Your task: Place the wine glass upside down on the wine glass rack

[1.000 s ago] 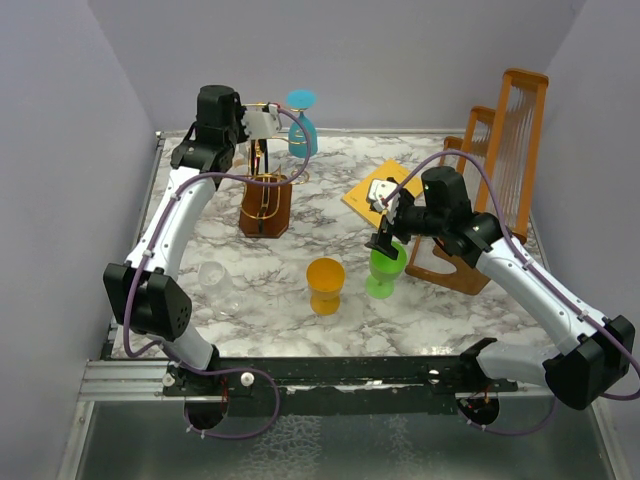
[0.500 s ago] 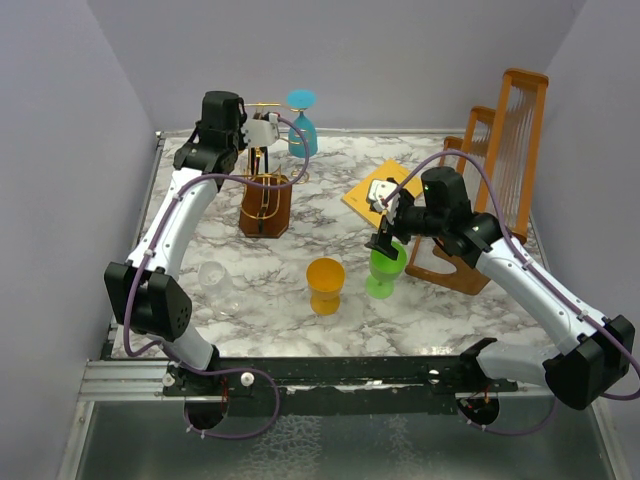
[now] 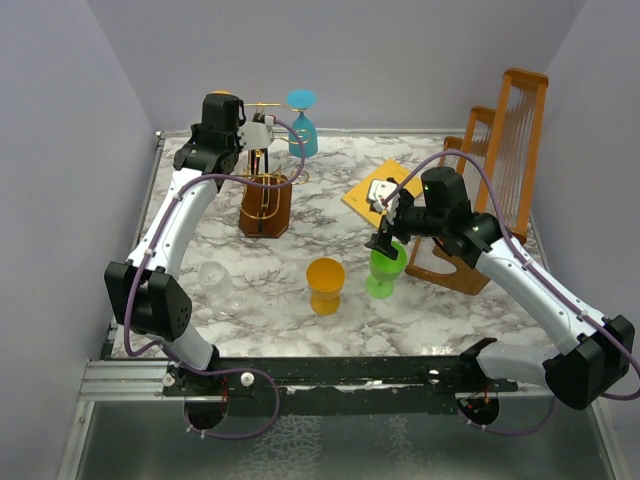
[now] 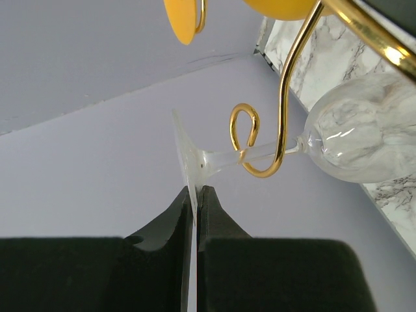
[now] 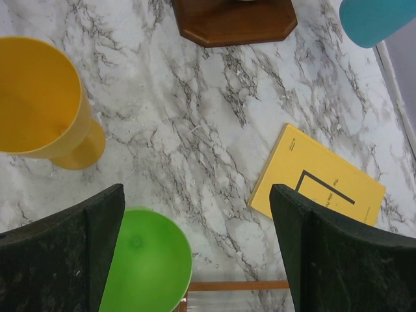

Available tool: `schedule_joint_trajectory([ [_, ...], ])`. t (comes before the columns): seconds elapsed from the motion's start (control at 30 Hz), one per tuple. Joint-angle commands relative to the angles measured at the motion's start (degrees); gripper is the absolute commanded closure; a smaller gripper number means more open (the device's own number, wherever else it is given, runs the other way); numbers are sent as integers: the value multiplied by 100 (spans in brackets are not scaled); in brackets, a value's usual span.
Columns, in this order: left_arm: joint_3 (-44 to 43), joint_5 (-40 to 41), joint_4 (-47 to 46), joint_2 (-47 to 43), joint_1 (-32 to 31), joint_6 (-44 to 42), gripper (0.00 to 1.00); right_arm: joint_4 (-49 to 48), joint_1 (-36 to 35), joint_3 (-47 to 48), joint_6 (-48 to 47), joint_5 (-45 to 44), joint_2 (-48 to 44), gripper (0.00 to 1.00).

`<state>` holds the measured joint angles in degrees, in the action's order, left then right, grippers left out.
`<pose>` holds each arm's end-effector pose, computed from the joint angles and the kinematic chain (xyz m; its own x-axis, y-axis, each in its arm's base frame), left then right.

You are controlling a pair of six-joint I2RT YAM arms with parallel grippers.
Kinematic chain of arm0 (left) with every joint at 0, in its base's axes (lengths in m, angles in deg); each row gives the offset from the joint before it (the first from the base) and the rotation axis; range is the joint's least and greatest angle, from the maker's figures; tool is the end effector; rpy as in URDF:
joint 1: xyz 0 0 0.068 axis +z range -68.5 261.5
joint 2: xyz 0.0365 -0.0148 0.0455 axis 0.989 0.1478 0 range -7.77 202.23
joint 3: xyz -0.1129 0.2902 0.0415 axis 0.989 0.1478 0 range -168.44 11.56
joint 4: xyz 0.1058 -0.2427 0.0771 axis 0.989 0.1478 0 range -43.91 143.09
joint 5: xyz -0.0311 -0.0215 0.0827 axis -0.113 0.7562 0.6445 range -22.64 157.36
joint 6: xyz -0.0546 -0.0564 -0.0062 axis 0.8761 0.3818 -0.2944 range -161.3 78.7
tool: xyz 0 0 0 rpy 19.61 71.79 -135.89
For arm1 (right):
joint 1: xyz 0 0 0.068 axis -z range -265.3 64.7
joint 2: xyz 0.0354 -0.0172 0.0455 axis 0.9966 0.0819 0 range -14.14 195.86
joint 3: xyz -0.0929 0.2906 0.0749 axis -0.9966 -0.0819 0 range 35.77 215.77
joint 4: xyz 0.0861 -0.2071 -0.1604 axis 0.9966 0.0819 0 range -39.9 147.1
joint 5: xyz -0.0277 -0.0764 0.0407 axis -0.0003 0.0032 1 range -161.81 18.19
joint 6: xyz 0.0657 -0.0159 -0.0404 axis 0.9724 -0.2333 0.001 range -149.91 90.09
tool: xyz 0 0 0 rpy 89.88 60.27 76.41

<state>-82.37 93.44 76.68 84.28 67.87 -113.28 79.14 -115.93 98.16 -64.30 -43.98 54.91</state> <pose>0.4028 -0.0671 0.4237 -0.2995 0.9515 -0.0703 0.3936 0.1903 0.8994 0.2287 0.1721 0.3511 0.0243 -0.5661 -0.8240 -0.9247 0.3005 -0.2338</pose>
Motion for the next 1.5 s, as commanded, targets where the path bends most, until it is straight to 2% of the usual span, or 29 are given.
schedule_joint_trajectory([
  [0.0,-61,370,-137,-93,17,-74,100,-187,5,-52,-59,68,-59,8],
  [0.43,-471,557,-240,395,53,69,100,-179,7,-43,-59,92,-59,8],
  [1.13,-617,152,-242,476,-107,472,100,-195,5,-78,-68,55,-68,8],
  [1.47,-662,-188,192,480,-117,654,100,-214,5,-97,-76,55,-82,8],
])
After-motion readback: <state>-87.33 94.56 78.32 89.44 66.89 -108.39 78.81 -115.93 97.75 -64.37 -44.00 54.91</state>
